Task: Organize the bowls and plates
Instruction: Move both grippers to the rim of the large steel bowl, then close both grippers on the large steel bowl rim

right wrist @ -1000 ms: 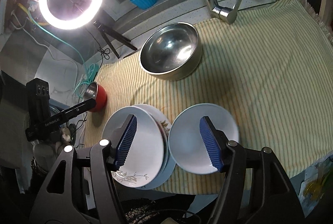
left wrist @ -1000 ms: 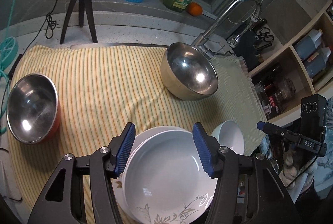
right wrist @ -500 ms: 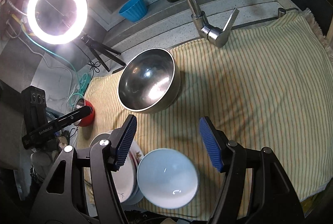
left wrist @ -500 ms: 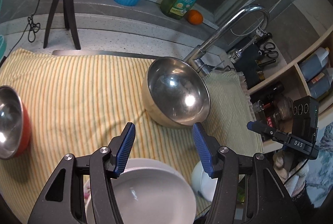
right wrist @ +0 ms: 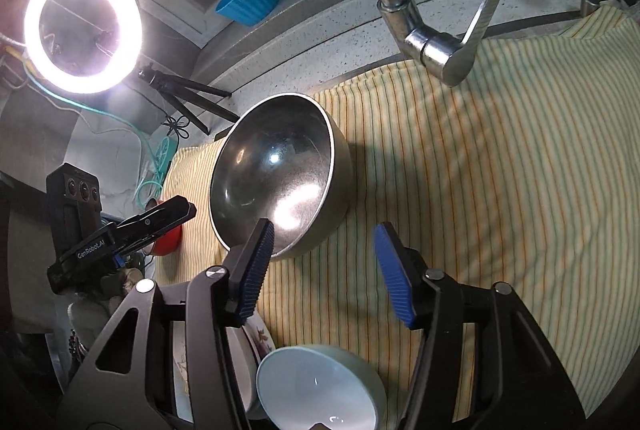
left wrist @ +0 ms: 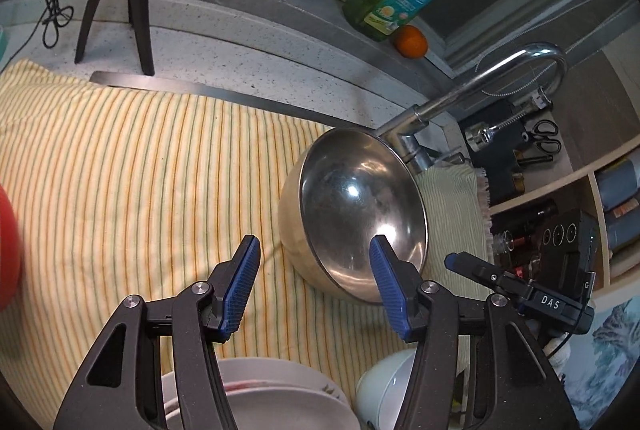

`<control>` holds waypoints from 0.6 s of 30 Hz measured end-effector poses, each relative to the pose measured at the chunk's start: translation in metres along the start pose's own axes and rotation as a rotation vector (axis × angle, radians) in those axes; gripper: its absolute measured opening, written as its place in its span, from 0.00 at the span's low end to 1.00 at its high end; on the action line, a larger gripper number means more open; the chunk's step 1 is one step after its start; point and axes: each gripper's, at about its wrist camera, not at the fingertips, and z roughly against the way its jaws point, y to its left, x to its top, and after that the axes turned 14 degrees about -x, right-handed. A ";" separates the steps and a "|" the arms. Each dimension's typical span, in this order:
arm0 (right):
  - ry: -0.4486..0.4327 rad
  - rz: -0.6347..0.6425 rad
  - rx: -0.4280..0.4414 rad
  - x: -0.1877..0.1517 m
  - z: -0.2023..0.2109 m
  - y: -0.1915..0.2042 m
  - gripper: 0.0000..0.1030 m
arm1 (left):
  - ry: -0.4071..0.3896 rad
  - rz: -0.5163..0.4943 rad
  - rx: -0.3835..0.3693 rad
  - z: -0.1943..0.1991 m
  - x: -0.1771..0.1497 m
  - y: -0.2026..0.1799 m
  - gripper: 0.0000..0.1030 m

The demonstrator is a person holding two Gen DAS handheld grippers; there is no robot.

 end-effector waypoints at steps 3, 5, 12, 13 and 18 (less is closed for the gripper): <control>0.021 -0.011 0.008 0.006 -0.011 -0.001 0.47 | 0.005 0.020 0.004 -0.005 0.003 0.005 0.52; 0.031 -0.019 0.016 0.010 -0.018 -0.002 0.45 | 0.007 0.022 0.010 -0.009 0.004 0.006 0.52; 0.070 -0.041 0.040 0.018 -0.036 -0.002 0.27 | 0.040 0.010 0.012 -0.021 0.008 0.008 0.39; 0.074 -0.044 0.041 0.018 -0.038 -0.002 0.25 | 0.043 0.007 0.011 -0.023 0.009 0.007 0.39; 0.073 -0.045 0.046 0.018 -0.043 0.000 0.18 | 0.071 -0.026 0.007 -0.030 0.008 0.004 0.32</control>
